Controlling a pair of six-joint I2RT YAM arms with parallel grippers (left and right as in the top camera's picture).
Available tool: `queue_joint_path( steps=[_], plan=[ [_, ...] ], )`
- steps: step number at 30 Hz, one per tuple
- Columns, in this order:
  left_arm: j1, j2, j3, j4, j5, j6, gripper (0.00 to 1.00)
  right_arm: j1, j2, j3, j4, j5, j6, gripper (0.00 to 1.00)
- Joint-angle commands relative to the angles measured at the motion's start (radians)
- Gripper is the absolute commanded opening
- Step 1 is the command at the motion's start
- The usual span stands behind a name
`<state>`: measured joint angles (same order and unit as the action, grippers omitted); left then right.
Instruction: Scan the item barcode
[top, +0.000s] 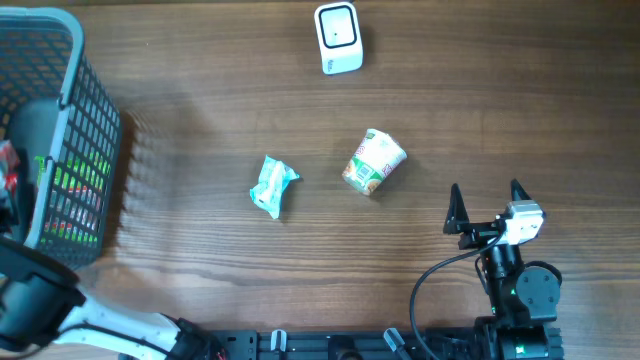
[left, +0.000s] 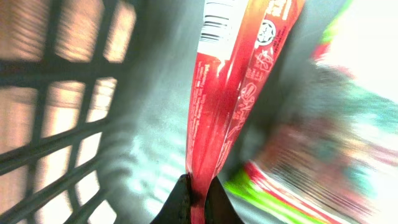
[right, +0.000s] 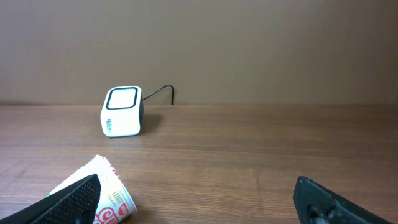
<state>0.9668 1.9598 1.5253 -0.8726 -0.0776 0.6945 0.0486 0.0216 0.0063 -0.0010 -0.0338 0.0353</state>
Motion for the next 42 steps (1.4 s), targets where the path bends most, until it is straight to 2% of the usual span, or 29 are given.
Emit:
queue_joint_path(
  steps=[1, 2, 5, 6, 9, 14, 15, 16, 18, 22, 24, 26, 28, 37, 42],
  plan=[
    [-0.085, -0.139, 0.012, -0.030, 0.016, -0.028, 0.04, -0.003, -0.006, -0.001, 0.003, -0.012, -0.009, 1.00],
    [-0.110, -0.142, 0.012, -0.048, 0.019, -0.057, 0.04, -0.003, -0.006, -0.001, 0.003, -0.013, -0.009, 1.00],
    [-0.153, -0.140, 0.012, -0.138, 0.186, -0.065, 0.04, -0.003, -0.006, -0.001, 0.003, -0.012, -0.009, 1.00],
    [-0.158, -0.140, 0.009, -0.142, 0.200, -0.083, 0.04, -0.003, -0.006, -0.001, 0.003, -0.013, -0.009, 1.00],
    [-0.157, -0.140, -0.042, -0.130, 0.200, -0.079, 0.04, -0.003, -0.006, -0.001, 0.003, -0.012, -0.009, 1.00],
    [-0.157, -0.140, -0.176, -0.024, 0.188, -0.073, 0.04, -0.003, -0.006, -0.001, 0.003, -0.012, -0.009, 1.00],
    [-0.157, -0.140, -0.180, -0.017, 0.181, -0.074, 0.09, -0.003, -0.006, -0.001, 0.003, -0.012, -0.009, 1.00],
    [-0.157, -0.140, -0.180, -0.006, 0.164, -0.074, 0.22, -0.003, -0.006, -0.001, 0.003, -0.012, -0.009, 1.00],
    [-0.157, -0.140, -0.180, 0.018, 0.139, -0.074, 0.59, -0.003, -0.006, -0.001, 0.003, -0.012, -0.009, 1.00],
    [-0.158, -0.141, -0.174, 0.036, 0.139, -0.074, 0.82, -0.003, -0.006, -0.001, 0.003, -0.012, -0.009, 1.00],
    [-0.158, -0.141, -0.129, 0.035, 0.131, -0.101, 0.84, -0.003, -0.006, -0.001, 0.003, -0.012, -0.009, 1.00],
    [-0.158, -0.141, -0.044, 0.048, 0.130, -0.162, 0.89, -0.003, -0.006, -0.001, 0.003, -0.012, -0.009, 1.00],
    [-0.162, -0.141, -0.016, 0.125, 0.133, -0.161, 0.98, -0.003, -0.006, -0.001, 0.003, -0.012, -0.009, 1.00],
    [-0.165, -0.140, -0.016, 0.356, 0.145, -0.189, 1.00, -0.003, -0.006, -0.001, 0.003, -0.012, -0.009, 1.00],
    [-0.165, -0.140, -0.017, 0.393, 0.243, -0.274, 1.00, -0.003, -0.006, -0.001, 0.003, -0.012, -0.009, 1.00]
  ],
)
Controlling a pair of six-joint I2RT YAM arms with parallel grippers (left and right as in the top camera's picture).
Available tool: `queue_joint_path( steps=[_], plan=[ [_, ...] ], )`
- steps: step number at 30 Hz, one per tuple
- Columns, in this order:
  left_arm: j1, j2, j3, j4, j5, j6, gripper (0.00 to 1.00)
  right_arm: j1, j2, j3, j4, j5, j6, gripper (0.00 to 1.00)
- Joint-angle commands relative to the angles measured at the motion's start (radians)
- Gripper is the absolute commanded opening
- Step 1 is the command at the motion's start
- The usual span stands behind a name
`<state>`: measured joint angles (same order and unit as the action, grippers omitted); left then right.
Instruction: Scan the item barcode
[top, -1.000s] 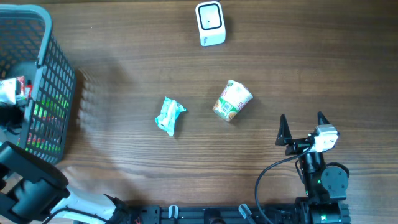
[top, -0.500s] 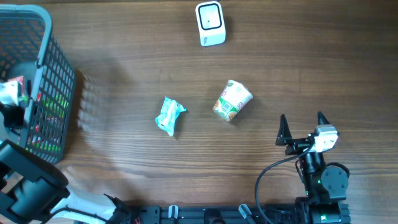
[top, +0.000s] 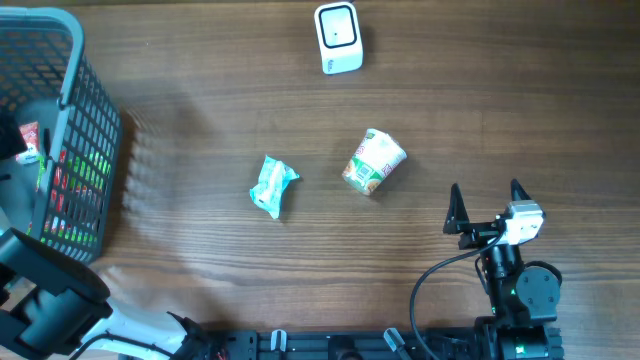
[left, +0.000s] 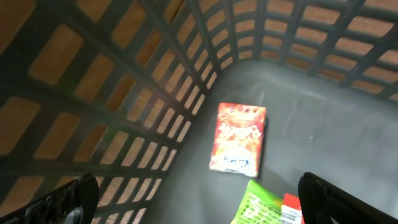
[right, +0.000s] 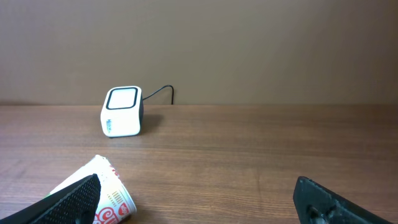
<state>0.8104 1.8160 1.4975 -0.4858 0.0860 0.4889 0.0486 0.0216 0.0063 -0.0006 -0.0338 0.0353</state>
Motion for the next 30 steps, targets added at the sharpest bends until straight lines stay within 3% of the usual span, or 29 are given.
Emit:
queue_joint_path(
  steps=[1, 12, 15, 23, 25, 27, 30],
  plan=[
    [-0.008, 0.011, 0.011, 0.006, 0.092, -0.103, 1.00, -0.003, -0.006, -0.001, 0.003, -0.012, -0.009, 1.00],
    [-0.008, 0.213, 0.011, 0.129, 0.129, -0.108, 0.97, -0.003, -0.006, -0.001, 0.003, -0.012, -0.009, 1.00],
    [-0.008, 0.266, 0.011, 0.189, 0.174, -0.108, 0.78, -0.003, -0.006, -0.001, 0.003, -0.012, -0.009, 1.00],
    [-0.010, 0.375, 0.011, 0.262, 0.217, -0.108, 0.73, -0.003, -0.006, -0.001, 0.003, -0.012, -0.009, 1.00],
    [-0.010, 0.378, 0.011, 0.270, 0.217, -0.108, 0.56, -0.003, -0.006, -0.001, 0.003, -0.012, -0.009, 1.00],
    [-0.010, 0.370, 0.011, 0.287, 0.216, -0.108, 0.46, -0.003, -0.006, -0.001, 0.003, -0.012, -0.009, 1.00],
    [-0.010, 0.321, 0.012, 0.276, 0.216, -0.108, 0.42, -0.003, -0.006, -0.001, 0.003, -0.012, -0.009, 1.00]
  ],
)
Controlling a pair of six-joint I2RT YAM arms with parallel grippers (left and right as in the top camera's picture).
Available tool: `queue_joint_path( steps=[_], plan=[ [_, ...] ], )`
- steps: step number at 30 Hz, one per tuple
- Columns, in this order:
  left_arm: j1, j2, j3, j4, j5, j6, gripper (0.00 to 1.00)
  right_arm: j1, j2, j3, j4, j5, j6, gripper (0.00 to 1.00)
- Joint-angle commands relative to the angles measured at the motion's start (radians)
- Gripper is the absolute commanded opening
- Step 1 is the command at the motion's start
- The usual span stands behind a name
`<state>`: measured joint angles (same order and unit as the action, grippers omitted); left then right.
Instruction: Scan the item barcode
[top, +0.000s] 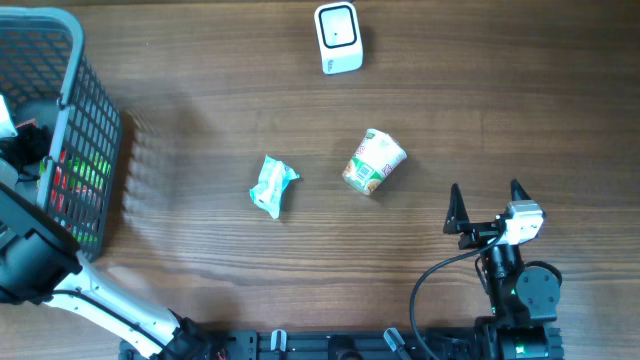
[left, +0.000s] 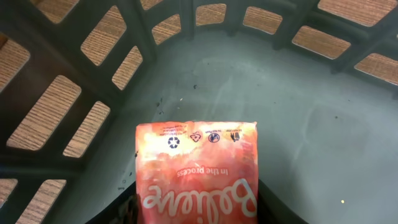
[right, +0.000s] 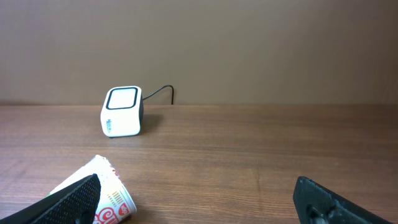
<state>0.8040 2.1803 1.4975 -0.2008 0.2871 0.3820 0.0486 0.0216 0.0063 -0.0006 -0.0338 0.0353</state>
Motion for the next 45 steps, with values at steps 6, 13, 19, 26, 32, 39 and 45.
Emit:
queue_joint_path(
  steps=[6, 13, 19, 26, 32, 39, 45],
  plan=[
    [-0.003, -0.258, 0.012, -0.137, 0.011, -0.002, 0.43, -0.003, -0.006, -0.001, 0.003, -0.012, -0.009, 1.00],
    [-0.003, -0.454, 0.011, -0.705, -0.053, 0.090, 0.46, -0.003, -0.006, -0.001, 0.003, -0.012, -0.009, 1.00],
    [0.033, -0.419, -0.106, -0.756, -0.064, 0.165, 0.45, -0.003, -0.006, -0.001, 0.003, -0.012, -0.009, 1.00],
    [0.048, -0.413, -0.166, -0.703, -0.079, 0.243, 0.48, -0.003, -0.006, -0.001, 0.003, -0.012, -0.009, 1.00],
    [0.048, -0.413, -0.273, -0.519, -0.098, 0.246, 0.61, -0.003, -0.006, -0.001, 0.003, -0.012, -0.009, 1.00],
    [0.046, -0.415, -0.267, -0.513, -0.099, 0.301, 1.00, -0.003, -0.006, -0.001, 0.003, -0.012, -0.009, 1.00],
    [0.046, -0.372, -0.267, -0.513, -0.099, 0.333, 1.00, -0.003, -0.006, -0.001, 0.003, -0.012, -0.009, 1.00]
  ],
)
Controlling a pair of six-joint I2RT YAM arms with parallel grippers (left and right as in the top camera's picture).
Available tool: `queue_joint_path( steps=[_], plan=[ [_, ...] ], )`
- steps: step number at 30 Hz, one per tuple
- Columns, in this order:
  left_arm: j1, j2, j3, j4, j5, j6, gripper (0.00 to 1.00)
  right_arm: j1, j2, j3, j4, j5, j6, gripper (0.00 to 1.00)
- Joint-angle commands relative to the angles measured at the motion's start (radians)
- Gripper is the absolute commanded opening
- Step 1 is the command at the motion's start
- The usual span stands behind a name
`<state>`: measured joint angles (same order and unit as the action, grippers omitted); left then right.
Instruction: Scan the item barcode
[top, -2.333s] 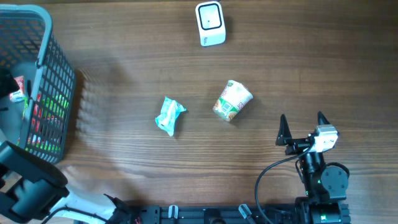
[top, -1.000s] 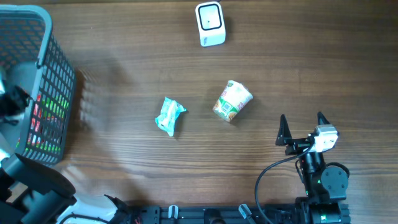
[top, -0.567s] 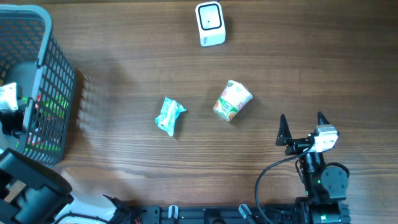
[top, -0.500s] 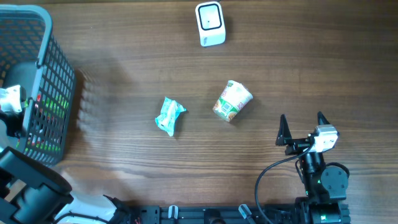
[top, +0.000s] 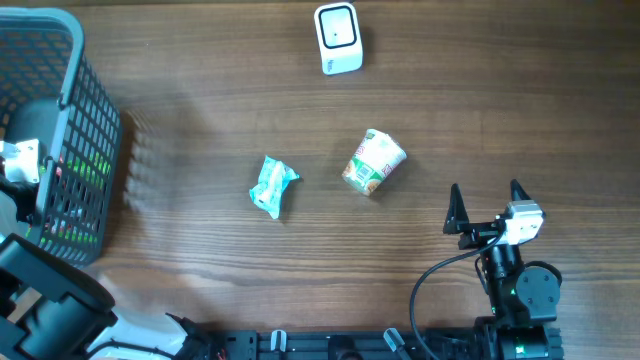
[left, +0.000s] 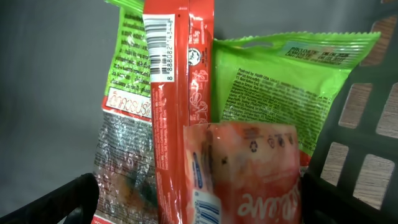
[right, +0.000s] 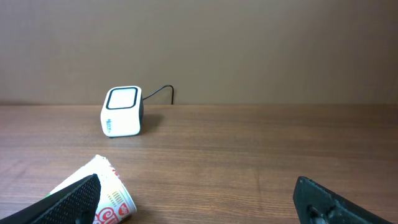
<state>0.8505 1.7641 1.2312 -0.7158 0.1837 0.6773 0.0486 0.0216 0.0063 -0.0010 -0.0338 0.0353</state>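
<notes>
My left gripper (left: 196, 186) is open inside the grey basket (top: 85, 120); the overhead view shows only its white wrist. An orange "Believe" pouch (left: 249, 174) lies between the wide fingers, nearer the right one. Behind it stand a red stick packet (left: 177, 93) with its barcode facing the camera, and green packets (left: 280, 74). The white scanner (top: 338, 38) sits at the table's far edge, also seen as a scanner (right: 122, 111). My right gripper (top: 485, 190) rests open near the front right, nothing in it.
A cup noodle (top: 374, 162) lies on its side mid-table, and the same cup (right: 102, 193) sits by the right gripper's left finger. A teal packet (top: 272, 185) lies to its left. The basket wall (left: 354, 124) stands close on the right of the left gripper.
The left gripper's fingers stood narrower at the orange pouch's sides over bare basket floor. Now they are wide apart, and the pouch lies against the pile of packets. The right arm has not moved.
The left gripper was first shut on the red stick packet in the basket. Then it was open above the orange pouch on the basket floor. Then it was close around that pouch. Now it is open, with the pouch by the other packets.
</notes>
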Motion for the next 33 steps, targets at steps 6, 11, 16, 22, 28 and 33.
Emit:
queue_joint_path(
  steps=[6, 11, 16, 22, 28, 33],
  plan=[
    [0.002, 0.117, -0.001, 0.053, -0.048, 0.056, 1.00, -0.003, -0.006, -0.001, 0.003, -0.012, -0.009, 1.00],
    [0.002, 0.117, 0.008, 0.071, -0.083, 0.082, 1.00, -0.003, -0.006, -0.001, 0.003, -0.012, -0.009, 1.00],
    [0.002, 0.096, 0.026, 0.082, -0.119, 0.081, 1.00, -0.003, -0.006, -0.001, 0.003, -0.012, -0.009, 0.99],
    [0.002, 0.045, 0.027, 0.073, -0.119, 0.066, 1.00, -0.003, -0.006, -0.001, 0.003, -0.012, -0.009, 1.00],
    [0.006, 0.042, 0.028, 0.082, -0.122, 0.052, 1.00, -0.003, -0.006, -0.001, 0.003, -0.012, -0.009, 1.00],
    [0.034, 0.042, 0.033, 0.110, -0.129, 0.051, 1.00, -0.003, -0.006, -0.001, 0.003, -0.012, -0.009, 1.00]
  ],
)
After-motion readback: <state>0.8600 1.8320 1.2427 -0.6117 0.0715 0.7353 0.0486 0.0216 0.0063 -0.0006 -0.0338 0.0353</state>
